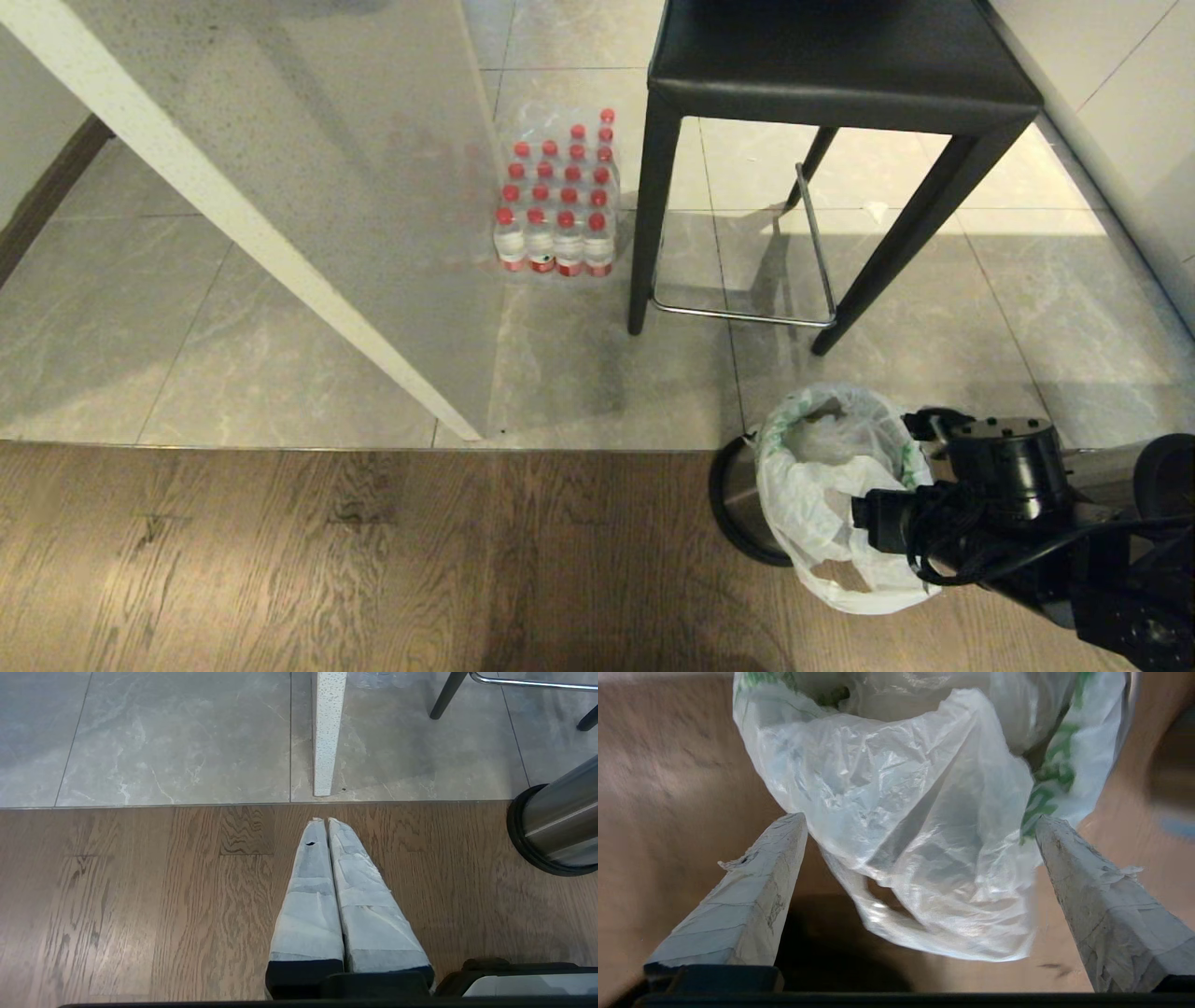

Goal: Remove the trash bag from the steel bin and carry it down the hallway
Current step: Pick up the trash bag

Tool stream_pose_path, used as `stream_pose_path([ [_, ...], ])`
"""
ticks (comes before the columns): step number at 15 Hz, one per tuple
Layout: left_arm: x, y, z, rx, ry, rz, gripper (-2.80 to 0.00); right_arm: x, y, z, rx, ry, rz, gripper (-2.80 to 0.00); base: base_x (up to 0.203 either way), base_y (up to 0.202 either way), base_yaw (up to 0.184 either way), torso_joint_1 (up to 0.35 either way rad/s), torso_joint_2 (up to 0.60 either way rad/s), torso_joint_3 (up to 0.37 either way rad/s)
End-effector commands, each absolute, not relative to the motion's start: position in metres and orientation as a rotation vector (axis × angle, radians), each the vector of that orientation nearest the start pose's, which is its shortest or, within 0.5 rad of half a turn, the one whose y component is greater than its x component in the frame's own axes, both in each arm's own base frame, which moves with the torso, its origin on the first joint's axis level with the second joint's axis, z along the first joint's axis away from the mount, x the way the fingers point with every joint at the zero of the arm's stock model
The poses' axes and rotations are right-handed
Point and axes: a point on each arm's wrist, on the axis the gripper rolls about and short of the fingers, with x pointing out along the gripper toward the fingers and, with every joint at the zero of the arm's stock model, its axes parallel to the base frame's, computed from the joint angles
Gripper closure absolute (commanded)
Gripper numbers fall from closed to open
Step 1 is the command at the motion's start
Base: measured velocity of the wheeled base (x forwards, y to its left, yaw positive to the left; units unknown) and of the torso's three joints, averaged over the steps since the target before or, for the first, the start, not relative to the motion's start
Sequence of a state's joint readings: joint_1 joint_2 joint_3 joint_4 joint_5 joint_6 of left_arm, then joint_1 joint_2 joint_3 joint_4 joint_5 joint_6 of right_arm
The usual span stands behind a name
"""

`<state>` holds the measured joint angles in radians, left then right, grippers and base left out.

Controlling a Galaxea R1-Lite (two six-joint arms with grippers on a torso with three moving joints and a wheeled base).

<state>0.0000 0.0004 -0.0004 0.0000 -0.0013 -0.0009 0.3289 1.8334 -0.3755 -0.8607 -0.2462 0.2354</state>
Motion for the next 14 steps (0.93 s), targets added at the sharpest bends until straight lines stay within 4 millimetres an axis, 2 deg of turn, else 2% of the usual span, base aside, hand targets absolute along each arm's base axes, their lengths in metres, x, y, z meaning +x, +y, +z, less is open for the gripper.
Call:
stream_pose_path([
  [1,-0.023,0.0,0.075,-0.002,0.0,-0.002,0.0,0.245,0.077,0.066,0.014,0.573,0.022,-2.8,0.0,0.0,0.0,0.0,0.0,0.0],
  [6,-0.023,0.0,0.075,-0.002,0.0,-0.002,0.0,0.259,0.053,0.052,0.019,0.613,-0.081,-2.8,0.0,0.0,0.0,0.0,0.0,0.0],
  [14,-0.023,0.0,0.075,-0.002,0.0,-0.002,0.0,0.283,0.047,0.034,0.041,0.615,-0.119,-2.8,0.0,0.0,0.0,0.0,0.0,0.0],
])
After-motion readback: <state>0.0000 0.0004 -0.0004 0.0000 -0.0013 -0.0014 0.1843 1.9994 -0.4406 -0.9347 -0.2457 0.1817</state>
